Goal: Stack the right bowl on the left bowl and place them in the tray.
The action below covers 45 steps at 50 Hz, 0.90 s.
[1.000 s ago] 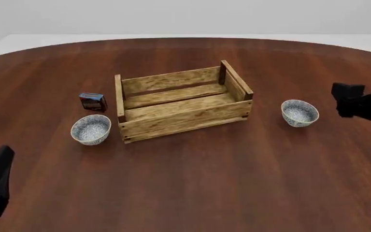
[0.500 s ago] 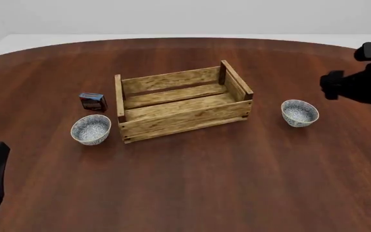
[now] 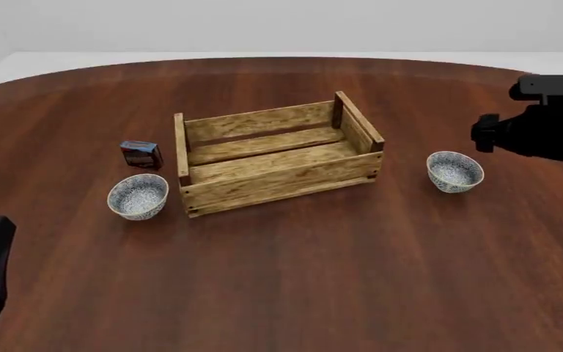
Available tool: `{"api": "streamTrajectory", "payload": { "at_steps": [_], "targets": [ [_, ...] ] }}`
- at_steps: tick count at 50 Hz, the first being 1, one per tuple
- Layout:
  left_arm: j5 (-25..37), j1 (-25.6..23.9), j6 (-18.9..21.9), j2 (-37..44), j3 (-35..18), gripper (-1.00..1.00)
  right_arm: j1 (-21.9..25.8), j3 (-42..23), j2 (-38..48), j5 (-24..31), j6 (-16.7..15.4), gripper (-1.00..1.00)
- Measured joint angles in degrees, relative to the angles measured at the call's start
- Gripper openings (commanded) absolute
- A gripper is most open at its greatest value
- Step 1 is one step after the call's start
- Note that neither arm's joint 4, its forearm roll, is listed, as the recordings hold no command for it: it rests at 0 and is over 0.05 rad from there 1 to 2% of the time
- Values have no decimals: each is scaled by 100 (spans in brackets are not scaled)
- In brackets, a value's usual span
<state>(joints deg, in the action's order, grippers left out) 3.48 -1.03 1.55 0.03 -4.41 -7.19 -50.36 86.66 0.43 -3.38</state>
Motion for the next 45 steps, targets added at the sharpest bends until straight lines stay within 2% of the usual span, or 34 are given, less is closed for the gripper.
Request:
{"api": "streamTrajectory", "payload": {
  "at_steps": [45],
  "targets": [
    [-76, 25, -14, 0, 109, 100, -181, -328, 1518, -546, -64, 100]
  ]
}}
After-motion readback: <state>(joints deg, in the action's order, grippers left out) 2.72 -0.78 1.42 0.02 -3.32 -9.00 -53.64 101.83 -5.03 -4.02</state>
